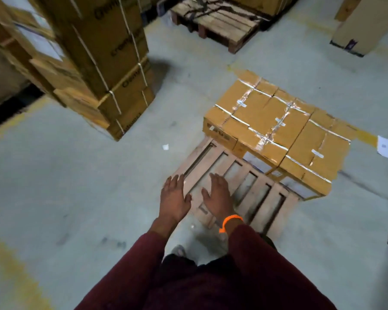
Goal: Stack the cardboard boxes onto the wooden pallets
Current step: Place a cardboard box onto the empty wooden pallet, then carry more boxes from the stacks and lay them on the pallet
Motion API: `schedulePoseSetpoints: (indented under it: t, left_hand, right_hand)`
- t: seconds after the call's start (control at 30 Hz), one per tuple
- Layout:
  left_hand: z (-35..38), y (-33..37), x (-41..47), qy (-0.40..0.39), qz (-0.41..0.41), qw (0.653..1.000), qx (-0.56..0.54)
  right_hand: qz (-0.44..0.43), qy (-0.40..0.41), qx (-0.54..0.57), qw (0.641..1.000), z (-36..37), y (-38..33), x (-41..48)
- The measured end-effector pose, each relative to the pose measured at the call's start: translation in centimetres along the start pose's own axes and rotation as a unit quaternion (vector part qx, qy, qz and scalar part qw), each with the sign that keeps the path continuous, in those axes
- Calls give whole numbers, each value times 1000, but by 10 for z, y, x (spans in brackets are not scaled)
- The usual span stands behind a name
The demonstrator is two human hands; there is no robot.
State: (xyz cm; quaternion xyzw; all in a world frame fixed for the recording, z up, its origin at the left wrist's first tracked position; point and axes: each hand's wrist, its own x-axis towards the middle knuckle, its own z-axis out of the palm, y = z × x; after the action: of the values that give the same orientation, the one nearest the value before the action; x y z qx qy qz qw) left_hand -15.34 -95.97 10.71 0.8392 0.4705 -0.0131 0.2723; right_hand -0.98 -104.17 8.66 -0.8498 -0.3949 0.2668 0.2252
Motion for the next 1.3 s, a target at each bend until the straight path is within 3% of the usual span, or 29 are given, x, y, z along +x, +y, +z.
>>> schedulePoseSetpoints:
  t: [0.13,0.37,0.67,1.0,1.1,1.3]
  left_hand:
    - [-55,-40,13,46,-9,999,-3]
    - [-122,-65,81,76,29,997,-4]
    - [-229,-140,253,86,48,995,21]
    - [-410,-227,418,169,45,984,-33]
    - [-464,-266,462,219,68,969,-95]
    - [-590,-348,543,372,144,902,-168]
  right_hand:
    - [-63,2,10,998,7,-72,20]
    - [-86,29,43,995,11,-157,91]
    - [-63,88,121,987,39,-264,258]
    - [-105,81,144,981,42,-463,416]
    - [-107,100,189,971,52,-519,454]
    - [-67,153,297,940,78,-642,524]
